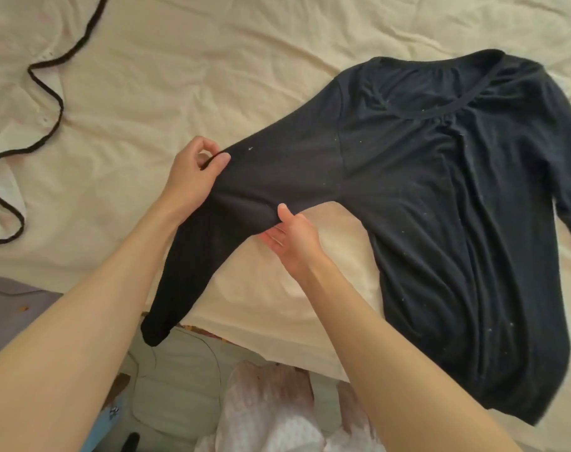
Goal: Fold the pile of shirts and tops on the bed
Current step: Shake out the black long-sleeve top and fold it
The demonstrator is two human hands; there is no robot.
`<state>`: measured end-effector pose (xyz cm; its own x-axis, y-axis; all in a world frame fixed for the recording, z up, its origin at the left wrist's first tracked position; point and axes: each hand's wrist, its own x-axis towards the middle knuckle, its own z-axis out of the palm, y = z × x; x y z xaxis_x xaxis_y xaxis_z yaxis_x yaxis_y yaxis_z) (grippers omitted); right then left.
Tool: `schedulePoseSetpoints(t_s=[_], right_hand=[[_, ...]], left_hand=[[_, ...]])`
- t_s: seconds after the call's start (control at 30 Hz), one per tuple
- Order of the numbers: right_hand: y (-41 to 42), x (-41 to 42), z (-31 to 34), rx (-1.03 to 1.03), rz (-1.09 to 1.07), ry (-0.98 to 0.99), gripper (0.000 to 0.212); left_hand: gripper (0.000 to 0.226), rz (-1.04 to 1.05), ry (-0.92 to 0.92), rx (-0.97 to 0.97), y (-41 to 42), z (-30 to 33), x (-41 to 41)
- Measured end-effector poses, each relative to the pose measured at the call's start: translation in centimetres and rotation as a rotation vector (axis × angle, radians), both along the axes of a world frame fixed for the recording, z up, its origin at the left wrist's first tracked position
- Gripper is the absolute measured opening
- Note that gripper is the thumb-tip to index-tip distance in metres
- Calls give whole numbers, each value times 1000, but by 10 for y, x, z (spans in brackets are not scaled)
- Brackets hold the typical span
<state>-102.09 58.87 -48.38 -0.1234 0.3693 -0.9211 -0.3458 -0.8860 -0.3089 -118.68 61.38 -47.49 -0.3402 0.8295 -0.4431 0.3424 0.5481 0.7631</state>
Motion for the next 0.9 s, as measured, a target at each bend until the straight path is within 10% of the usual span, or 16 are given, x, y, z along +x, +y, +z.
schedulePoseSetpoints(t_s=[0.37, 0.63, 0.9], right_hand=[[-30, 98, 17, 66, 153, -305, 23], [-23, 272, 42, 369, 406, -963, 21], [-79, 433, 30, 174, 719, -1147, 45]], left_hand=[[48, -310, 735, 44, -64, 10, 84], [36, -351, 43, -283, -115, 11, 249], [15, 133, -4, -456, -163, -3, 351]])
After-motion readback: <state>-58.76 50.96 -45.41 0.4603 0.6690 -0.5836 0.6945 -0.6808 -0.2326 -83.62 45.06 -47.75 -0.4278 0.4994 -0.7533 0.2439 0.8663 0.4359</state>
